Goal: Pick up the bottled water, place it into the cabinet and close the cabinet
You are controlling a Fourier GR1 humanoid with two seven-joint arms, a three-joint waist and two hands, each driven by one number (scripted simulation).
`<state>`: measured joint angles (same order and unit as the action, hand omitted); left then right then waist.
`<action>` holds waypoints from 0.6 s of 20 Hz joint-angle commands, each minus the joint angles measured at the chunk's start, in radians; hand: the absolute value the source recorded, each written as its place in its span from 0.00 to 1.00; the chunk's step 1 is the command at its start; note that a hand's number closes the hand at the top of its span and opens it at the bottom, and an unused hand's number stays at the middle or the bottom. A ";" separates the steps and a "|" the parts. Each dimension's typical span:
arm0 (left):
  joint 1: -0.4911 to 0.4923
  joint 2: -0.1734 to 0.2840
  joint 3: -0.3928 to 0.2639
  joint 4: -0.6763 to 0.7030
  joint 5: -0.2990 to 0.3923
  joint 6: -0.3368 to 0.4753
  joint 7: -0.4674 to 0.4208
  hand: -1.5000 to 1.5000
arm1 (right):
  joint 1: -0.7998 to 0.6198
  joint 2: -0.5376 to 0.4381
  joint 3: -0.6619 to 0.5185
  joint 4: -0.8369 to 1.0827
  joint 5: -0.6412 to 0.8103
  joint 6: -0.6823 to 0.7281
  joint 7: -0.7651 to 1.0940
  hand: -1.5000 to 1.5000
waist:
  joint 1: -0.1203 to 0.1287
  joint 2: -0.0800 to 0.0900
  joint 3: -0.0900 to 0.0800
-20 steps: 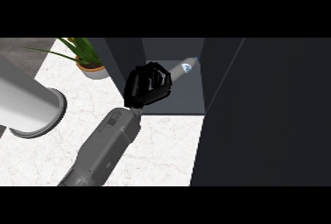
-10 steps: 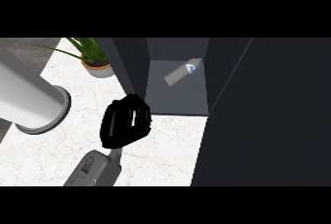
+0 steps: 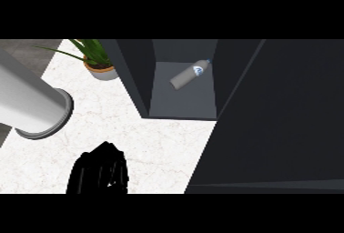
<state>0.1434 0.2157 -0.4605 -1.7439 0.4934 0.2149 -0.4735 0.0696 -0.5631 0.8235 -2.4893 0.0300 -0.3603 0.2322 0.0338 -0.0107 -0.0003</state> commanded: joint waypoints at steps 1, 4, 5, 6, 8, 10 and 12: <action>0.178 0.058 -0.032 -0.135 -0.015 -0.013 -0.044 1.00 | -0.064 0.040 0.090 -0.152 -0.005 0.033 0.141 1.00 | 0.000 0.000 -0.003; 0.256 0.124 -0.007 -0.225 -0.007 -0.041 -0.061 1.00 | -0.162 0.117 0.069 -0.095 0.009 0.021 0.213 1.00 | 0.005 0.002 -0.004; 0.244 0.105 0.007 -0.192 -0.003 -0.032 -0.069 1.00 | -0.167 0.139 0.118 -0.118 0.045 0.008 0.241 1.00 | -0.010 0.001 -0.004; 0.283 0.139 0.022 -0.236 0.001 -0.043 -0.071 1.00 | -0.190 0.186 0.124 -0.035 0.046 0.001 0.211 1.00 | -0.006 0.003 -0.003; 0.315 0.163 0.054 -0.286 0.034 -0.045 -0.050 1.00 | -0.244 0.216 0.084 -0.065 0.042 -0.019 0.299 1.00 | -0.007 0.002 -0.004; 0.384 0.194 0.073 -0.318 0.041 -0.080 -0.094 1.00 | -0.293 0.280 0.104 0.023 0.081 -0.032 0.295 1.00 | -0.006 0.003 -0.003; 0.435 0.225 0.099 -0.338 0.079 -0.114 -0.095 1.00 | -0.380 0.330 0.061 0.026 0.088 -0.036 0.380 1.00 | -0.002 0.002 -0.005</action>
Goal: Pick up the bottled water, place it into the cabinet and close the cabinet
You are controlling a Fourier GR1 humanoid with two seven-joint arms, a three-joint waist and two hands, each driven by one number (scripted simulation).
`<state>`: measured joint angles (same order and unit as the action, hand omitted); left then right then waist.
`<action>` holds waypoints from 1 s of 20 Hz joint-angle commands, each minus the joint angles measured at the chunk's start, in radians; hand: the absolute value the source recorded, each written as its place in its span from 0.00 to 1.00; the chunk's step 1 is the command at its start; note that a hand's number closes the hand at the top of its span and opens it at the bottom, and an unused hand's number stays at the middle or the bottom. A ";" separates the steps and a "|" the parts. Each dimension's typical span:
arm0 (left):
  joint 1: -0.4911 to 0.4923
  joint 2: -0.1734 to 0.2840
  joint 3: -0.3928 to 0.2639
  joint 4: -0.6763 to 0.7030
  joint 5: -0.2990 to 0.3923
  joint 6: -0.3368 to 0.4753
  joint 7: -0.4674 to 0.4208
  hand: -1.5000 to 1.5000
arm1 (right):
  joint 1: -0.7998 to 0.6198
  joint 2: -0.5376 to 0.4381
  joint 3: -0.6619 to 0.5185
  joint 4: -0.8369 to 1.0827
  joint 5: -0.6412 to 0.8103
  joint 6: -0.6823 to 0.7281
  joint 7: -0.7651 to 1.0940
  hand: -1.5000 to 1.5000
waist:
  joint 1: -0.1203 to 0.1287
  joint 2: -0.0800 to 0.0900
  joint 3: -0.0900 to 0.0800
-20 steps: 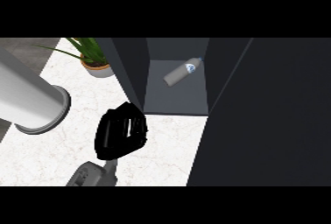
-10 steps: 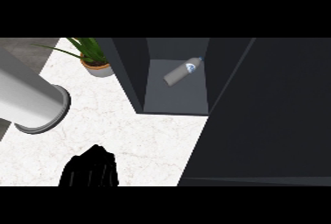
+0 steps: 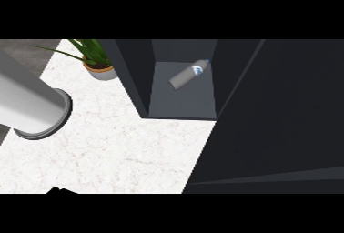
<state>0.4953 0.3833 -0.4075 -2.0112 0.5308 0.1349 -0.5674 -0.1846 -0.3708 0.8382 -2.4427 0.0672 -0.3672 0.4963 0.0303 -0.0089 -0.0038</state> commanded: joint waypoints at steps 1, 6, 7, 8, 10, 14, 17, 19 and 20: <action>0.109 0.085 0.058 -0.115 0.042 -0.047 -0.001 1.00 | -0.175 0.187 0.019 0.035 0.042 -0.034 0.131 1.00 | 0.008 0.001 0.000; 0.228 0.087 0.088 -0.174 0.066 -0.065 -0.032 1.00 | -0.340 0.355 -0.108 0.220 0.023 -0.017 0.205 1.00 | -0.004 0.007 0.003; 0.267 0.110 0.121 -0.132 0.089 -0.157 -0.109 1.00 | -0.375 0.357 -0.196 0.232 -0.019 -0.004 0.207 1.00 | 0.005 0.007 0.002; 0.295 0.127 0.150 -0.122 0.106 -0.184 -0.119 1.00 | -0.405 0.365 -0.176 0.271 -0.006 -0.023 0.218 1.00 | 0.003 0.006 0.002; 0.288 0.123 0.163 -0.143 0.117 -0.170 -0.085 1.00 | -0.446 0.367 -0.235 0.329 -0.057 -0.024 0.192 1.00 | -0.005 0.009 0.003; 0.317 0.136 0.222 -0.074 0.152 -0.270 -0.148 1.00 | -0.593 0.369 -0.365 0.501 -0.129 -0.003 0.141 1.00 | 0.003 0.010 0.003; 0.395 0.134 0.253 -0.146 0.166 -0.268 -0.142 1.00 | -0.586 0.370 -0.384 0.580 -0.170 0.027 0.063 1.00 | 0.000 0.010 0.004; 0.347 0.167 0.304 -0.061 0.206 -0.345 -0.144 1.00 | -0.649 0.370 -0.437 0.701 -0.201 0.058 0.024 1.00 | -0.001 0.012 0.003; 0.434 0.161 0.282 -0.110 0.166 -0.352 -0.175 1.00 | -0.672 0.353 -0.522 0.729 -0.218 0.112 0.029 1.00 | 0.009 0.011 0.004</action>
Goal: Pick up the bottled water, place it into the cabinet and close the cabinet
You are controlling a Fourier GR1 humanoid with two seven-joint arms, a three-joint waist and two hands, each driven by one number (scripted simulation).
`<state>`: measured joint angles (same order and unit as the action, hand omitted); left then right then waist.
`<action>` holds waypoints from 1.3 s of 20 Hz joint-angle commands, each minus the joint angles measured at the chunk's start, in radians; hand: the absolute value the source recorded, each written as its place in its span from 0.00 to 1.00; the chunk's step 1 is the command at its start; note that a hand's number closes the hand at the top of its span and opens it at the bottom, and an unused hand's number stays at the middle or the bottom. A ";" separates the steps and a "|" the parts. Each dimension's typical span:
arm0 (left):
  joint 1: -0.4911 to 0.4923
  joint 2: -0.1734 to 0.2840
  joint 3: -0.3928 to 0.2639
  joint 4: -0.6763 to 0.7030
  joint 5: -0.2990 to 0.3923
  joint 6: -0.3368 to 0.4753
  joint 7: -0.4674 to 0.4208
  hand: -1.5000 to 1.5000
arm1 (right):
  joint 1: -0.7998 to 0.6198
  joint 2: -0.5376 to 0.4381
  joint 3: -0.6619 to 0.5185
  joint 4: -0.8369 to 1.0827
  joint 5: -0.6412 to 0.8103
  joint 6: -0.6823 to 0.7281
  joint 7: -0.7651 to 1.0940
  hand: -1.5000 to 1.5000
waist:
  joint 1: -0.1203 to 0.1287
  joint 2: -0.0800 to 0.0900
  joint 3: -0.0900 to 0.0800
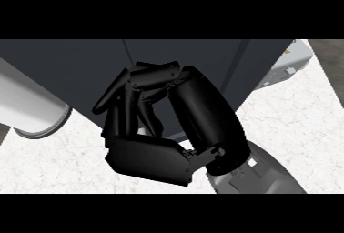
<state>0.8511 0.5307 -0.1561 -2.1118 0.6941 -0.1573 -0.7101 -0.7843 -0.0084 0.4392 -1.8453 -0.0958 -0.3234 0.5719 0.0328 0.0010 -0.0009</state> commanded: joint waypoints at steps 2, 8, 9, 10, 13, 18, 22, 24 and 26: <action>0.042 0.014 0.085 0.001 0.036 -0.063 -0.015 1.00 | -0.048 0.008 -0.090 0.200 -0.052 0.089 -0.095 1.00 | -0.005 0.001 0.001; 0.012 0.001 0.102 0.048 0.073 -0.114 0.017 1.00 | -0.176 0.005 -0.222 0.451 -0.098 0.173 -0.168 1.00 | -0.008 0.002 0.000; 0.053 0.024 0.161 0.023 0.110 -0.132 0.020 1.00 | -0.124 0.008 -0.171 0.495 -0.090 0.169 -0.241 1.00 | -0.003 0.002 0.001; 0.002 0.010 0.146 0.078 0.082 -0.130 0.014 1.00 | -0.173 0.008 -0.219 0.564 -0.103 0.206 -0.264 1.00 | -0.003 0.005 0.000; 0.026 0.015 0.155 0.050 0.096 -0.145 0.032 1.00 | -0.184 0.003 -0.242 0.635 -0.085 0.198 -0.284 1.00 | -0.002 0.005 0.001; 0.026 0.007 0.123 0.004 0.063 -0.122 0.055 1.00 | -0.228 -0.025 -0.259 0.743 -0.077 0.183 -0.353 1.00 | 0.015 0.012 0.000; -0.019 0.005 0.120 -0.016 0.072 -0.102 0.075 1.00 | -0.212 -0.041 -0.259 0.803 -0.089 0.209 -0.398 1.00 | 0.020 0.022 0.000; -0.023 0.021 0.148 0.013 0.090 -0.113 0.083 1.00 | -0.231 -0.039 -0.271 0.788 -0.099 0.195 -0.372 1.00 | 0.007 0.014 0.000; -0.029 0.011 0.130 -0.005 0.080 -0.107 0.087 1.00 | -0.227 -0.032 -0.263 0.822 -0.094 0.203 -0.409 1.00 | 0.014 0.018 0.000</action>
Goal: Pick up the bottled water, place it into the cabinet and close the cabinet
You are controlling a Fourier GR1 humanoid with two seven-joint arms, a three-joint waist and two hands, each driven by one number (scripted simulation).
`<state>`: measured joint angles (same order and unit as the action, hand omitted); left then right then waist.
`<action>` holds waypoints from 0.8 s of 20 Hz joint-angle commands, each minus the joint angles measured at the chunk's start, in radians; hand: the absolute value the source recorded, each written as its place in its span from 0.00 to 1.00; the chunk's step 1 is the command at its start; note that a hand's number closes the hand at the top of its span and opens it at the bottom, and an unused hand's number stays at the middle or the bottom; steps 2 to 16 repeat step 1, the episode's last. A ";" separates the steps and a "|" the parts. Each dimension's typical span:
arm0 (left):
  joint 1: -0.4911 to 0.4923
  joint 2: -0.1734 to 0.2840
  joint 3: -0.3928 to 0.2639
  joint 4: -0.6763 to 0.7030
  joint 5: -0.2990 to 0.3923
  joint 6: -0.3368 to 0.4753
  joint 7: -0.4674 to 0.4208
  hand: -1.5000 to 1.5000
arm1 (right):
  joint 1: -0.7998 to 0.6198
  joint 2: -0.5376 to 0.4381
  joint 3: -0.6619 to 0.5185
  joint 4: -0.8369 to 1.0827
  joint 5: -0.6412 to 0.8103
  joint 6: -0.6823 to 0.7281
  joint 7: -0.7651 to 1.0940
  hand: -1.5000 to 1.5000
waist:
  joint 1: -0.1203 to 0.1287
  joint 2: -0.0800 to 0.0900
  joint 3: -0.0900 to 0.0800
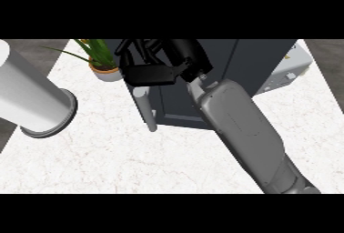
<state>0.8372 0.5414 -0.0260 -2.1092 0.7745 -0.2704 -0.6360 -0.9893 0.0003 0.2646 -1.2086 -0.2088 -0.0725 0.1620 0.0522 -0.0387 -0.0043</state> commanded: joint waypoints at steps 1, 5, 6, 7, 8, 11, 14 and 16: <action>-0.013 0.003 0.017 0.006 0.012 -0.007 0.005 1.00 | -0.018 -0.061 -0.096 0.184 0.021 -0.042 -0.010 1.00 | -0.006 0.056 0.003; -0.013 0.003 0.017 0.006 0.012 -0.007 0.005 1.00 | -0.018 -0.061 -0.096 0.184 0.021 -0.042 -0.010 1.00 | -0.006 0.056 0.003; -0.013 0.003 0.017 0.006 0.012 -0.007 0.005 1.00 | -0.018 -0.061 -0.096 0.184 0.021 -0.042 -0.010 1.00 | -0.006 0.056 0.003; -0.013 0.003 0.017 0.006 0.012 -0.007 0.005 1.00 | -0.018 -0.061 -0.096 0.184 0.021 -0.042 -0.010 1.00 | -0.006 0.056 0.003; -0.013 0.003 0.017 0.006 0.012 -0.007 0.005 1.00 | -0.018 -0.061 -0.096 0.184 0.021 -0.042 -0.010 1.00 | -0.006 0.056 0.003; -0.013 0.003 0.017 0.006 0.012 -0.007 0.005 1.00 | -0.018 -0.061 -0.096 0.184 0.021 -0.042 -0.010 1.00 | -0.006 0.056 0.003; -0.013 0.003 0.017 0.006 0.012 -0.007 0.005 1.00 | -0.018 -0.061 -0.096 0.184 0.021 -0.042 -0.010 1.00 | -0.006 0.056 0.003; -0.013 0.003 0.017 0.006 0.012 -0.007 0.005 1.00 | -0.018 -0.061 -0.096 0.184 0.021 -0.042 -0.010 1.00 | -0.006 0.056 0.003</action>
